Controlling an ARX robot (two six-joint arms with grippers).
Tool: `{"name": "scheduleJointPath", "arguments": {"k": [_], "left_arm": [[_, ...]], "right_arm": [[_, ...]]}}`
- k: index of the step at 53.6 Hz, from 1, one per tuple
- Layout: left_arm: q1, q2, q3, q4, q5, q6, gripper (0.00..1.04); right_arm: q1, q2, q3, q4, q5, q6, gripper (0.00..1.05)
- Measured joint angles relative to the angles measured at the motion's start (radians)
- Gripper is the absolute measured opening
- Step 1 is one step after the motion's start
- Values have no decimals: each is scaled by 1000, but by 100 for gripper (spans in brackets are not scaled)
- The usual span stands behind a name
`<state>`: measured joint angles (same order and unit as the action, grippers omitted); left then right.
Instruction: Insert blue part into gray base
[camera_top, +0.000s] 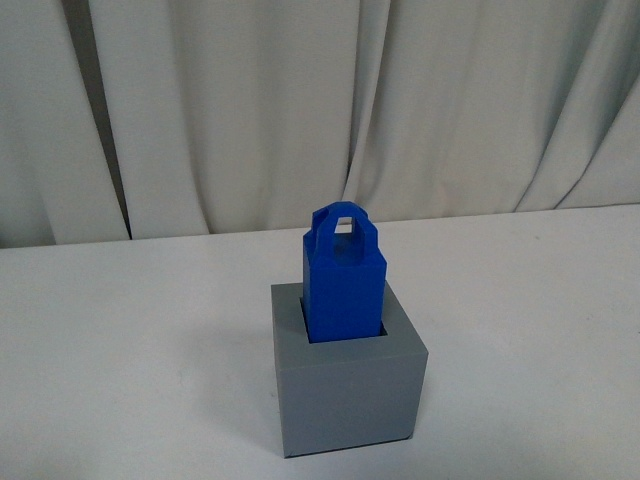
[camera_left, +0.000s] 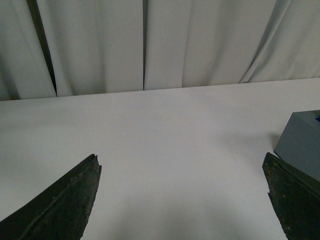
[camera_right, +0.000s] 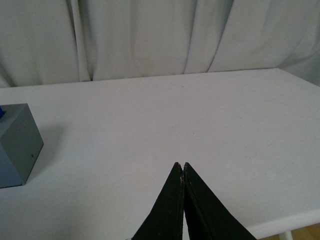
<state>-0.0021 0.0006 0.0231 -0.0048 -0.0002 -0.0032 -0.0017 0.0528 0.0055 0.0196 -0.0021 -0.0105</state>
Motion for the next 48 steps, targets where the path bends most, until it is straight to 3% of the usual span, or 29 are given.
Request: {"name": "scheduleJointPath", "arguments": {"k": [9, 12, 28, 35, 48], "left_arm": [[0, 0, 0, 0, 0, 0, 99], [0, 0, 0, 0, 0, 0, 99], [0, 0, 0, 0, 0, 0, 99], [0, 0, 0, 0, 0, 0, 99], [0, 0, 0, 0, 0, 0, 99]], "right_arm": [[0, -48, 0, -18, 0, 0, 2], [0, -48, 0, -18, 0, 0, 9], [0, -49, 0, -19, 0, 0, 64], [0, -49, 0, -19, 0, 0, 98], [0, -49, 0, -19, 0, 0, 97]]}}
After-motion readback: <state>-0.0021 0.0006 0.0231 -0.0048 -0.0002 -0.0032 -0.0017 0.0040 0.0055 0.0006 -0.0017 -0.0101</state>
